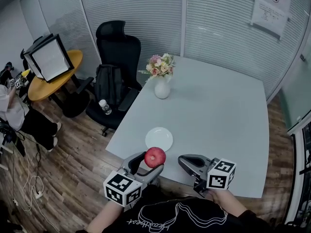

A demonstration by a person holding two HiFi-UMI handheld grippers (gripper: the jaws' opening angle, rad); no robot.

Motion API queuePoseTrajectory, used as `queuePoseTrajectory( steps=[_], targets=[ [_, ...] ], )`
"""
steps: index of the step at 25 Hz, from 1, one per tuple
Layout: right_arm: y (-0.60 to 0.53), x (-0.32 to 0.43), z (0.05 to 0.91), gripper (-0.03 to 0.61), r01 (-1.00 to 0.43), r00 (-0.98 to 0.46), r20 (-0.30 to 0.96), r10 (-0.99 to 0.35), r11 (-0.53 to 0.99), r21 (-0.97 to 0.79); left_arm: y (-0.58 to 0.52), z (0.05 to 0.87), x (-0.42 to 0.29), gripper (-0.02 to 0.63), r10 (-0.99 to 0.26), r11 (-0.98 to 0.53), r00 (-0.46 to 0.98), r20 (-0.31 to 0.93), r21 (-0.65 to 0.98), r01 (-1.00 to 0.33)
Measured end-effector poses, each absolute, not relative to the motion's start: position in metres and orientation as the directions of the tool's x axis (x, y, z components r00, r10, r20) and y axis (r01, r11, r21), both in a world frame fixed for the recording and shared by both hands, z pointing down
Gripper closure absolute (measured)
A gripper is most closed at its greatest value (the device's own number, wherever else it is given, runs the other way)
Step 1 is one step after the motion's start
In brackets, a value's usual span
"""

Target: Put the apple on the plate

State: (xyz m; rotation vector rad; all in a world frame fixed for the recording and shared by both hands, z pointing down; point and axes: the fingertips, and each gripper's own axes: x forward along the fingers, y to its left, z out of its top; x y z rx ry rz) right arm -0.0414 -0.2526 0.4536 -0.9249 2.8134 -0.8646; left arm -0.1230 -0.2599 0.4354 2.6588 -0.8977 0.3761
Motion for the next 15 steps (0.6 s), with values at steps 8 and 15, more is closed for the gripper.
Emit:
queuePoseTrajectory(
  steps=[8, 15],
  targets=[
    [-0.298, -0.037, 0.463, 0.571, -0.560, -0.791, 0.136, -0.597, 0.616, -0.554, -0.319, 0.454, -0.119, 0.296, -0.503, -0.756, 0.781, 0.372, 0.250, -0.605],
    [-0.329, -0.032, 0.479, 0.571, -0.566, -0.768, 0.143, -0.624, 0.557, -0.608, -0.364, 0.486, -0.112, 0.296, -0.464, -0.752, 0.786, 0.408, 0.287, -0.593]
  ],
)
